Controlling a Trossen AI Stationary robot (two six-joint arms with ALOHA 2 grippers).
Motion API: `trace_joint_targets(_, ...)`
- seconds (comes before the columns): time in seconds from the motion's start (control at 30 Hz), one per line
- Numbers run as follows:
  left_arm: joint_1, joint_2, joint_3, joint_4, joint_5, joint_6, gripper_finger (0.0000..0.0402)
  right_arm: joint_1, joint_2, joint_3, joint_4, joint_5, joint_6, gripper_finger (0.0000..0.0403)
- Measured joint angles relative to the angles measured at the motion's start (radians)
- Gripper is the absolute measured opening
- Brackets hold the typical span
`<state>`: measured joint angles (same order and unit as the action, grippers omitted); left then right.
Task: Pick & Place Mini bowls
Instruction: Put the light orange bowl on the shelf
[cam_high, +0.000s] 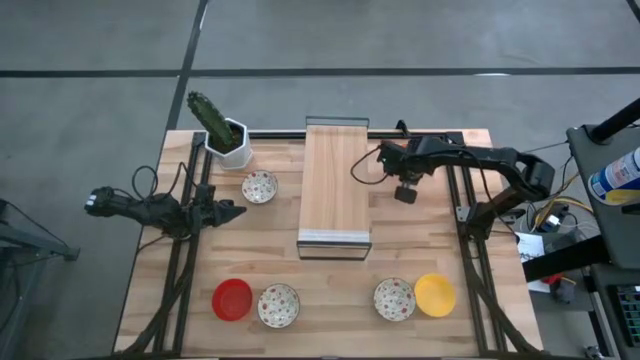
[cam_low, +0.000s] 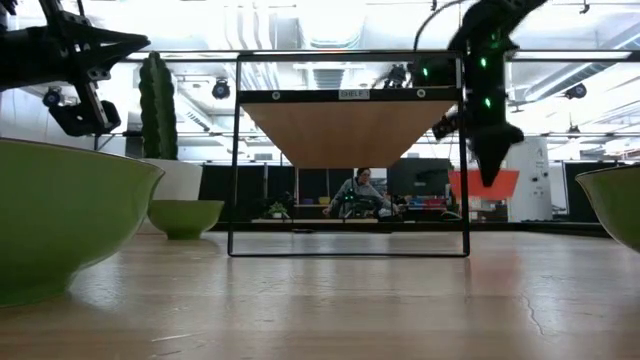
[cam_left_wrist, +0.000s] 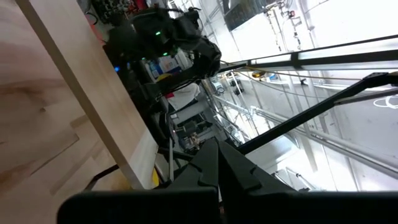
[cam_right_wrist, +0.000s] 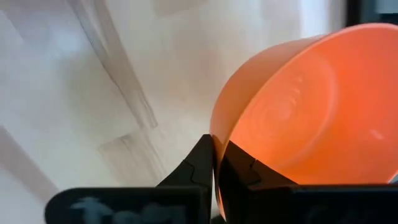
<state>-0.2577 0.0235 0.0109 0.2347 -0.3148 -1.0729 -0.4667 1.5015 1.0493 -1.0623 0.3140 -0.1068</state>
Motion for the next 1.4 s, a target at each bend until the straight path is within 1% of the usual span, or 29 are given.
trace_joint_targets(0.17, 0.000, 0.000, 0.000, -0.001, 0.001, 0.001, 0.0000, 0.003, 0.000, 0.175, -0.164, 0.000, 0.117, 0.0009)
trace_joint_targets(0.27, 0.000, 0.000, 0.000, -0.001, 0.001, 0.002, 0.0000, 0.018, 0.001, 0.277, -0.201, -0.003, 0.130, 0.0009)
trace_joint_targets(0.43, 0.000, 0.000, 0.000, -0.007, 0.002, 0.002, 0.0000, 0.060, 0.013, 0.433, -0.213, -0.005, 0.126, 0.0009)
trace_joint_targets(0.53, 0.000, 0.000, 0.000, -0.009, 0.002, 0.003, 0.0000, 0.098, 0.032, 0.504, -0.207, -0.004, 0.069, 0.0009)
trace_joint_targets(0.73, 0.000, 0.000, 0.000, -0.014, 0.002, 0.003, 0.0000, 0.179, 0.074, 0.585, -0.137, -0.001, -0.163, 0.0008)
trace_joint_targets(0.87, 0.000, 0.000, 0.000, -0.025, 0.002, 0.004, 0.0000, 0.203, 0.139, 0.633, -0.105, 0.000, -0.222, 0.0008)
trace_joint_targets(1.03, 0.000, 0.000, 0.000, -0.038, 0.003, 0.003, 0.0000, 0.214, 0.256, 0.726, -0.109, -0.001, -0.301, 0.0008)
trace_joint_targets(1.27, 0.000, 0.000, 0.000, -0.041, 0.002, 0.000, 0.0000, 0.214, 0.428, 0.908, -0.162, -0.011, -0.374, 0.0008)
trace_joint_targets(1.4, 0.000, 0.000, 0.000, -0.042, 0.002, 0.000, 0.0000, 0.212, 0.523, 1.023, -0.200, -0.051, -0.386, 0.0008)
